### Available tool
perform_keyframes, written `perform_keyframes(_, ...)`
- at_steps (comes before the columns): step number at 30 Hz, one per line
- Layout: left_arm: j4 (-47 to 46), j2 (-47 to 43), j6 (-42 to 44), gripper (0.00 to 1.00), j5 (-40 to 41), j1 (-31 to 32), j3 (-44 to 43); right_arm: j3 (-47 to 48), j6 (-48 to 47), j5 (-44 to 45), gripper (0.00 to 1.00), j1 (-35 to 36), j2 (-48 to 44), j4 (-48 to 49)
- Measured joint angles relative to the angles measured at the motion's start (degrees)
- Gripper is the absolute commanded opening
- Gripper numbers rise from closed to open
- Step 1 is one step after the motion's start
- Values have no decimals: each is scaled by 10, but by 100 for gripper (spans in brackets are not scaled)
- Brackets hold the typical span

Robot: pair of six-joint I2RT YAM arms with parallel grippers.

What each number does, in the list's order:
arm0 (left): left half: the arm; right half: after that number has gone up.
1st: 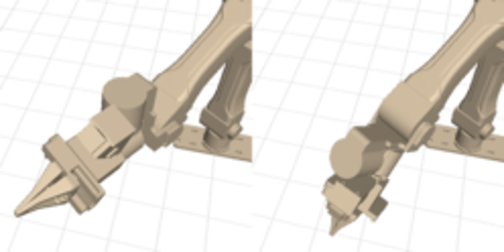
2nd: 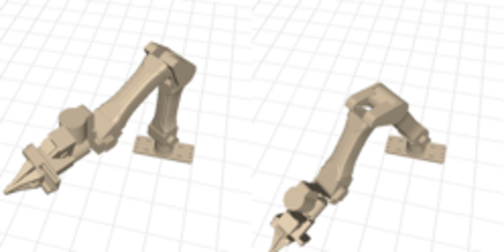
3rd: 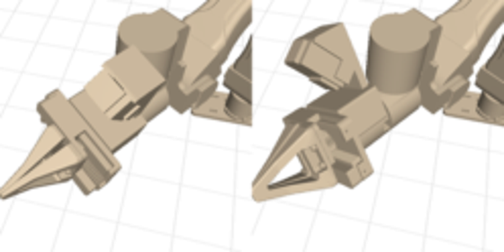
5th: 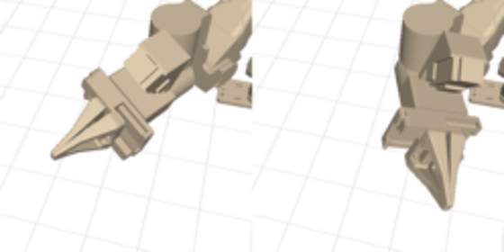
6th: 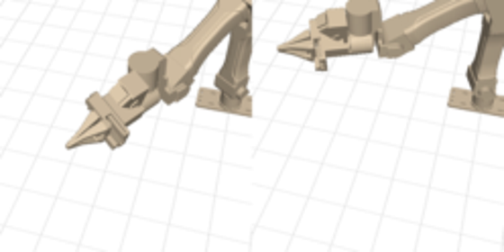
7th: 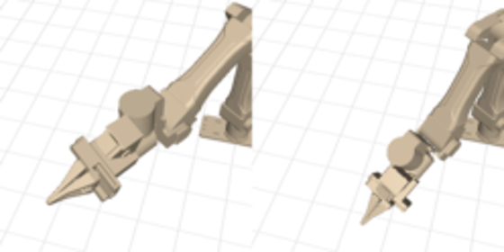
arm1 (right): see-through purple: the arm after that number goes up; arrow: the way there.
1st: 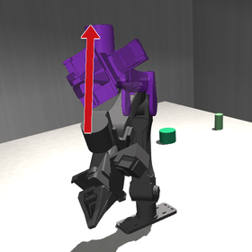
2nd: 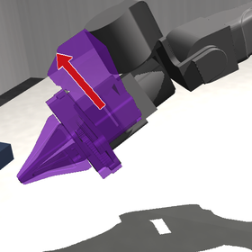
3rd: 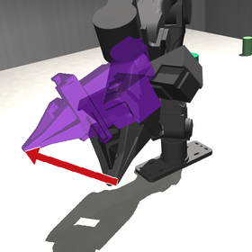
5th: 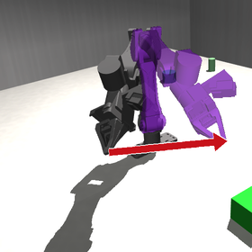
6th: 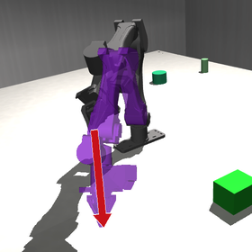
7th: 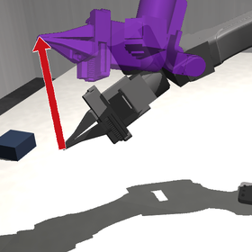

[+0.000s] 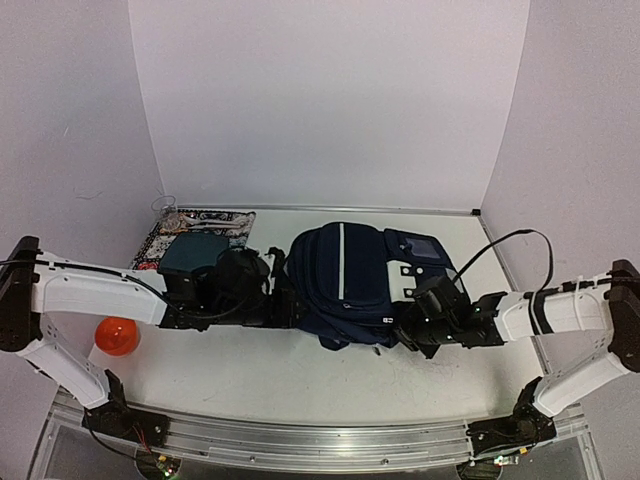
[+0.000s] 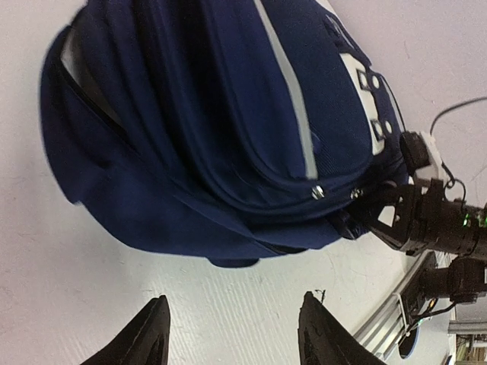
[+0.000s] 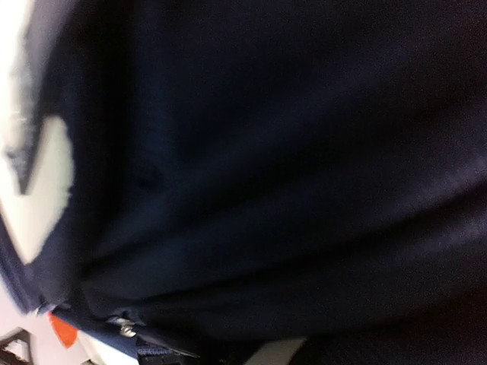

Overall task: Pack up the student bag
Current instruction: Pick up the student bag from the center of the board, then pick up the largest pocket of the bag from the student bag.

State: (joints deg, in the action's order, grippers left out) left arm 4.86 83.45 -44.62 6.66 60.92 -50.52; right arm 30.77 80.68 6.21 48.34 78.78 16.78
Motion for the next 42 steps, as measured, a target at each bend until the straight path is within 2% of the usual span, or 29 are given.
perform_keyframes(5,-20,69,-19,55,11,47,-22,64,-8,-18,0,2,34,5)
perform_keyframes(12,-52,160,-18,55,20,69,-52,121,-20,-26,0,2,73,17)
perform_keyframes(21,-102,216,24,56,103,101,-72,129,-20,-37,0,2,94,23)
perform_keyframes(33,-130,313,54,55,173,104,-146,135,-11,-49,0,2,103,32)
perform_keyframes(36,-131,335,60,50,189,105,-165,135,-9,-51,0,2,103,34)
perform_keyframes(39,-135,361,71,41,203,105,-189,135,-7,-53,0,2,103,36)
perform_keyframes(42,-139,378,80,26,216,105,-203,135,-5,-54,0,2,103,38)
